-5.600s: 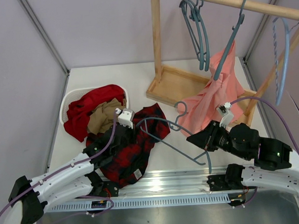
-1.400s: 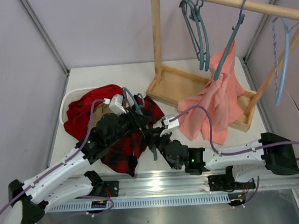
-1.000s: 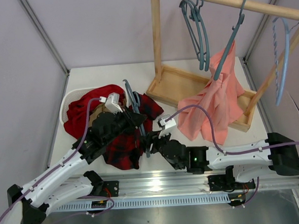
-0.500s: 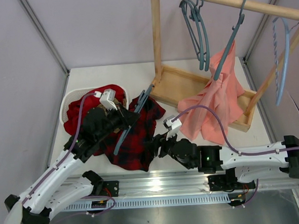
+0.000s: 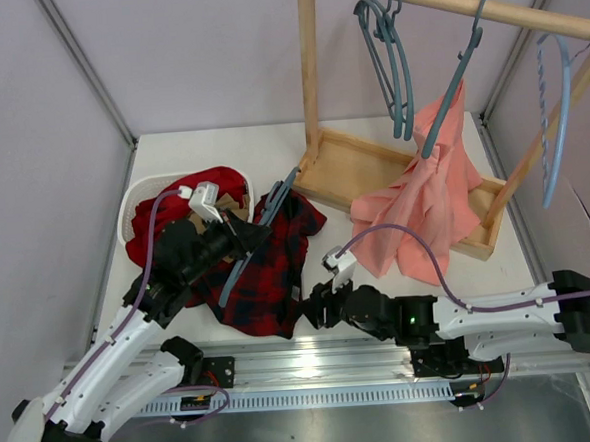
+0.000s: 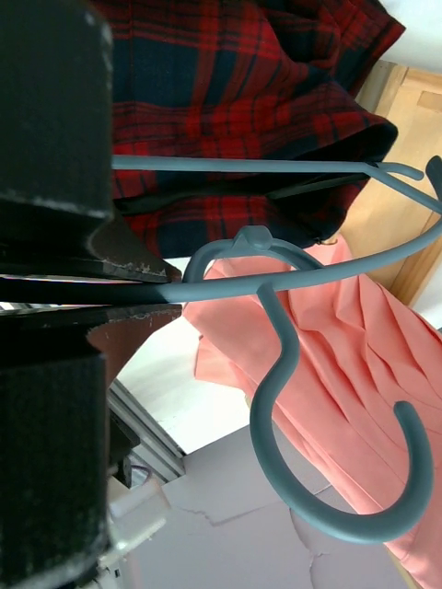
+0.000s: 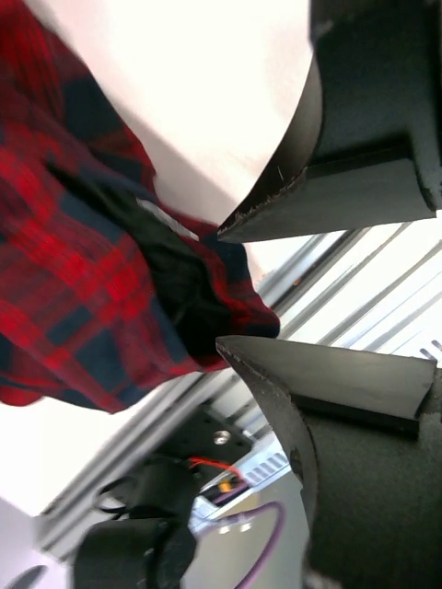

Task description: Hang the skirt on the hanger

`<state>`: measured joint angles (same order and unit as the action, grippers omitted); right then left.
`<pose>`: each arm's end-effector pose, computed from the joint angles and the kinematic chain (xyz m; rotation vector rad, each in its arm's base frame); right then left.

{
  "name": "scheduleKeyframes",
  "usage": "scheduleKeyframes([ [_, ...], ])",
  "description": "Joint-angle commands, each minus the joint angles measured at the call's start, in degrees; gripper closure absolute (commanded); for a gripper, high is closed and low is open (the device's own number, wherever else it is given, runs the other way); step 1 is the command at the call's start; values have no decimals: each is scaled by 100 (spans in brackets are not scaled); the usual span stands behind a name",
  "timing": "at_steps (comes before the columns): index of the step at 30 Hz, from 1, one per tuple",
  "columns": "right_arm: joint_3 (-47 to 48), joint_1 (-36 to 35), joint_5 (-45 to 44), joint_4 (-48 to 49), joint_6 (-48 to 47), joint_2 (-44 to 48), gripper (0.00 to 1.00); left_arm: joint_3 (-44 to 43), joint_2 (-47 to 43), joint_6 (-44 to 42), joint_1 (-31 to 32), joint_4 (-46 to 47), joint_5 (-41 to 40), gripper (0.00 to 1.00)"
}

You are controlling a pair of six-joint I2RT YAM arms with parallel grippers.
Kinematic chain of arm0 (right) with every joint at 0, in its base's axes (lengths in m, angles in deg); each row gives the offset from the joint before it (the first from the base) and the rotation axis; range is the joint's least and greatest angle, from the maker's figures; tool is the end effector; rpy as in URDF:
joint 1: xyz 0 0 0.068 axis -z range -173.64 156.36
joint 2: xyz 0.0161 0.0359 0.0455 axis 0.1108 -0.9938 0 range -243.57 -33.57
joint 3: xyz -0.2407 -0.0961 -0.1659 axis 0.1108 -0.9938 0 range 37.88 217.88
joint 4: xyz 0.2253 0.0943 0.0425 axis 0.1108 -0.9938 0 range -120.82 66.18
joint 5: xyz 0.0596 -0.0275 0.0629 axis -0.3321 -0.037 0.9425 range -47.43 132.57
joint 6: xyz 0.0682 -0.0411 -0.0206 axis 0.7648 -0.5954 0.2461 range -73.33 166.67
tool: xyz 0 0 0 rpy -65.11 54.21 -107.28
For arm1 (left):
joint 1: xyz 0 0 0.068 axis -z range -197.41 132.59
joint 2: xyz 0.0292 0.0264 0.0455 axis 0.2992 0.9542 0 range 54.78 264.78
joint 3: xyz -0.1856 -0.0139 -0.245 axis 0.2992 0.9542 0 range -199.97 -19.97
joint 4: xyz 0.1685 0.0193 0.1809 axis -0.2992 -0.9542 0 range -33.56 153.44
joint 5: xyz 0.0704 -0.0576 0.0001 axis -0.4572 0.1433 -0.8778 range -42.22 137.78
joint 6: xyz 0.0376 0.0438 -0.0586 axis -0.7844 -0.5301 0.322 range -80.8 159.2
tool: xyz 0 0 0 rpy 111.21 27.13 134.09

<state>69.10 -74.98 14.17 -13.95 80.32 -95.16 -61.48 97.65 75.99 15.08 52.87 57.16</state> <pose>0.0691 0.2269 0.2645 -0.4763 1.9264 0.8779 0.1402 -0.1030 0.3422 0.0546 1.8919 -0.9979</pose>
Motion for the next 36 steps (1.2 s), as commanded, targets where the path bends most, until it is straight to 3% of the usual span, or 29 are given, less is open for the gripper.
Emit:
scheduleKeyframes([
  [1,164,-118,388,612,-210,-388,51,91,-148,205,-59,670,99,91],
  [11,929,-295,327,982,-306,-2138,54,346,-561,364,-59,706,-244,93],
  [14,1140,-295,467,1577,-394,-2375,51,329,-578,320,-59,460,-358,93],
  [20,1895,-295,1037,2027,-113,-3166,42,302,-780,162,-59,-50,-745,93],
  [24,2317,-277,1362,2037,-174,-3667,26,109,-938,-93,-67,-586,-1255,92],
  [30,2459,-14,1732,1632,1,-3984,20,82,-1009,-217,-120,-824,-1352,92],
  [36,2327,136,1680,1176,71,-3669,18,232,-965,-181,-164,-684,-1220,92],
])
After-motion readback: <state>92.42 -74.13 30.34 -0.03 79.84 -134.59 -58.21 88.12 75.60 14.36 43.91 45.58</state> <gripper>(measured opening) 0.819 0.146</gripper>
